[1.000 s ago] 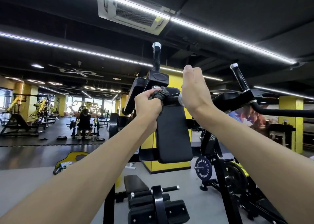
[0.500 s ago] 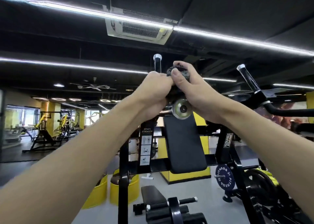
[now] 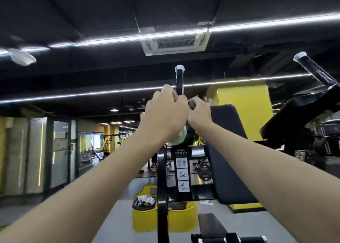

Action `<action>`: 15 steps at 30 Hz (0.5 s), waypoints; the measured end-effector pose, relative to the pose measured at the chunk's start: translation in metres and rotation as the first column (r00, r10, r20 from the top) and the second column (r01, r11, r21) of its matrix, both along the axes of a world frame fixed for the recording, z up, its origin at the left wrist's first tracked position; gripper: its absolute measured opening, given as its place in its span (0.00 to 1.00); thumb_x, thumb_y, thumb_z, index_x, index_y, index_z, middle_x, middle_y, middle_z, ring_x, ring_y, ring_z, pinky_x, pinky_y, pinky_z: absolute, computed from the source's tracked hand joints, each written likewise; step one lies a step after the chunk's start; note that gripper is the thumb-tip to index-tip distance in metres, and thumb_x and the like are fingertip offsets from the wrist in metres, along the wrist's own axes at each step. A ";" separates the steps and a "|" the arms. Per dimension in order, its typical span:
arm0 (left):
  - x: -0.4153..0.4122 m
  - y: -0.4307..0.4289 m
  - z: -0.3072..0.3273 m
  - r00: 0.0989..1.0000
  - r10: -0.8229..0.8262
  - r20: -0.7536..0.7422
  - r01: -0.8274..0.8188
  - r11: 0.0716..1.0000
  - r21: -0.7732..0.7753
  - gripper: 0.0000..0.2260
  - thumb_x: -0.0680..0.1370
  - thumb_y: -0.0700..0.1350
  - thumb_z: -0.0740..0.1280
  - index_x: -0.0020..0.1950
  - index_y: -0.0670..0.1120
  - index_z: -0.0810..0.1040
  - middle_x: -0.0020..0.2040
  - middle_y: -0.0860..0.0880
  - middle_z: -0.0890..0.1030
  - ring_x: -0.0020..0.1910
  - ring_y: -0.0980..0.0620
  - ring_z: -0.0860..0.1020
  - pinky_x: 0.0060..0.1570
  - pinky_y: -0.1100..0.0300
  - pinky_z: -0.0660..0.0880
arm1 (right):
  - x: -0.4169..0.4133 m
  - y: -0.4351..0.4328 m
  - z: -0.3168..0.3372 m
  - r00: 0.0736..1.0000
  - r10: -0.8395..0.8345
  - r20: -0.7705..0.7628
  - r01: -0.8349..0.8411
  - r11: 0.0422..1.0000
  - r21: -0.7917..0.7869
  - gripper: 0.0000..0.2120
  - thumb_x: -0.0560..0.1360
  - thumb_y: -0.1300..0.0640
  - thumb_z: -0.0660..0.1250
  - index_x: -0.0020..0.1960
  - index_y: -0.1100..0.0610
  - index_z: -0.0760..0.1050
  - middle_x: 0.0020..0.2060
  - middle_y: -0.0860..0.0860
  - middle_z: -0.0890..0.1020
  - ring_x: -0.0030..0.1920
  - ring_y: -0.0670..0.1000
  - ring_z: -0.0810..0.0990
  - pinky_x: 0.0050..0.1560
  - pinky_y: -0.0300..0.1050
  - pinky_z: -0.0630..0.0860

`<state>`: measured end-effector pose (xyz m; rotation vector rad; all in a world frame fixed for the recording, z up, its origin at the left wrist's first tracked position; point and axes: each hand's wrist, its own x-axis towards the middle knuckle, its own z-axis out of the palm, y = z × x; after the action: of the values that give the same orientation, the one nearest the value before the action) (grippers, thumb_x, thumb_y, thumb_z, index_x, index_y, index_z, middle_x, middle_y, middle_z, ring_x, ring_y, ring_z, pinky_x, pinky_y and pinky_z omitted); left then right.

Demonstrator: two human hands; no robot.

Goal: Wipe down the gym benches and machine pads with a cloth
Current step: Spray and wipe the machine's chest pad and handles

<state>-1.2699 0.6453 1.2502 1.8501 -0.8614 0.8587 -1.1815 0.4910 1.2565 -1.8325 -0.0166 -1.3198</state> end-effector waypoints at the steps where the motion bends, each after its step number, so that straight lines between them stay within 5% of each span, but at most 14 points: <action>1: 0.000 -0.001 0.000 0.999 0.045 0.020 -0.045 0.999 0.008 0.07 0.79 0.48 0.54 0.46 0.50 0.70 0.46 0.48 0.75 0.48 0.44 0.75 0.53 0.43 0.74 | 0.004 0.001 -0.001 0.988 0.072 -0.138 -0.077 0.996 -0.033 0.07 0.79 0.51 0.62 0.48 0.54 0.74 0.61 0.58 0.73 0.44 0.51 0.73 0.43 0.41 0.71; 4: -0.002 0.000 0.000 0.989 0.145 0.035 -0.147 0.987 0.060 0.08 0.81 0.47 0.53 0.47 0.50 0.70 0.44 0.49 0.75 0.49 0.43 0.75 0.57 0.40 0.72 | -0.006 0.001 -0.008 0.797 0.257 -0.547 -0.337 0.940 -0.050 0.18 0.76 0.36 0.58 0.54 0.48 0.73 0.65 0.48 0.63 0.61 0.55 0.69 0.54 0.55 0.73; 6: -0.005 -0.001 -0.002 0.979 0.194 0.054 -0.198 0.976 0.085 0.09 0.81 0.46 0.53 0.48 0.48 0.72 0.43 0.49 0.74 0.48 0.44 0.74 0.52 0.45 0.71 | -0.008 -0.007 -0.011 0.727 0.341 -0.596 -0.442 0.897 -0.026 0.22 0.73 0.33 0.62 0.60 0.46 0.73 0.63 0.48 0.66 0.60 0.55 0.73 0.49 0.55 0.79; 8: -0.005 -0.003 0.000 0.968 0.238 0.075 -0.245 0.964 0.103 0.10 0.82 0.44 0.54 0.52 0.44 0.74 0.45 0.47 0.75 0.48 0.45 0.73 0.47 0.49 0.69 | -0.003 -0.009 -0.012 0.735 0.457 -0.502 -0.505 0.862 0.045 0.16 0.78 0.44 0.63 0.56 0.56 0.73 0.53 0.54 0.74 0.48 0.55 0.77 0.40 0.47 0.81; 9: -0.003 -0.002 0.000 0.956 0.276 0.103 -0.287 0.950 0.124 0.10 0.82 0.43 0.54 0.53 0.42 0.74 0.46 0.47 0.75 0.48 0.45 0.73 0.45 0.51 0.68 | 0.000 -0.006 -0.012 0.808 0.408 -0.424 -0.450 0.893 0.002 0.12 0.81 0.50 0.61 0.53 0.60 0.73 0.50 0.57 0.75 0.44 0.55 0.77 0.38 0.46 0.79; 11: -0.004 -0.001 0.001 0.922 0.333 0.198 -0.373 0.901 0.221 0.07 0.79 0.37 0.59 0.54 0.41 0.74 0.52 0.47 0.74 0.50 0.44 0.73 0.45 0.53 0.70 | 0.011 -0.005 -0.011 0.955 0.050 -0.292 -0.133 0.953 -0.273 0.11 0.82 0.57 0.58 0.55 0.63 0.73 0.53 0.62 0.73 0.50 0.59 0.74 0.45 0.46 0.73; 13: -0.003 -0.002 -0.001 0.874 0.404 0.269 -0.475 0.827 0.300 0.15 0.74 0.30 0.63 0.60 0.37 0.75 0.58 0.42 0.73 0.55 0.42 0.75 0.52 0.51 0.74 | 0.014 -0.004 -0.009 0.961 -0.199 -0.190 0.099 0.894 -0.436 0.11 0.82 0.59 0.56 0.59 0.64 0.71 0.57 0.62 0.71 0.51 0.60 0.71 0.50 0.47 0.68; 15: 0.001 -0.002 0.003 0.887 0.397 0.236 -0.456 0.835 0.309 0.14 0.74 0.29 0.63 0.59 0.37 0.76 0.55 0.42 0.76 0.56 0.41 0.77 0.55 0.48 0.76 | 0.014 -0.006 -0.007 0.958 -0.215 -0.187 0.105 0.877 -0.468 0.09 0.81 0.58 0.57 0.54 0.62 0.71 0.53 0.60 0.74 0.47 0.59 0.73 0.45 0.47 0.69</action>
<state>-1.2693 0.6433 1.2533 2.3760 -0.7443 1.2076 -1.1676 0.4850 1.2494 -2.4300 -0.0510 -1.2763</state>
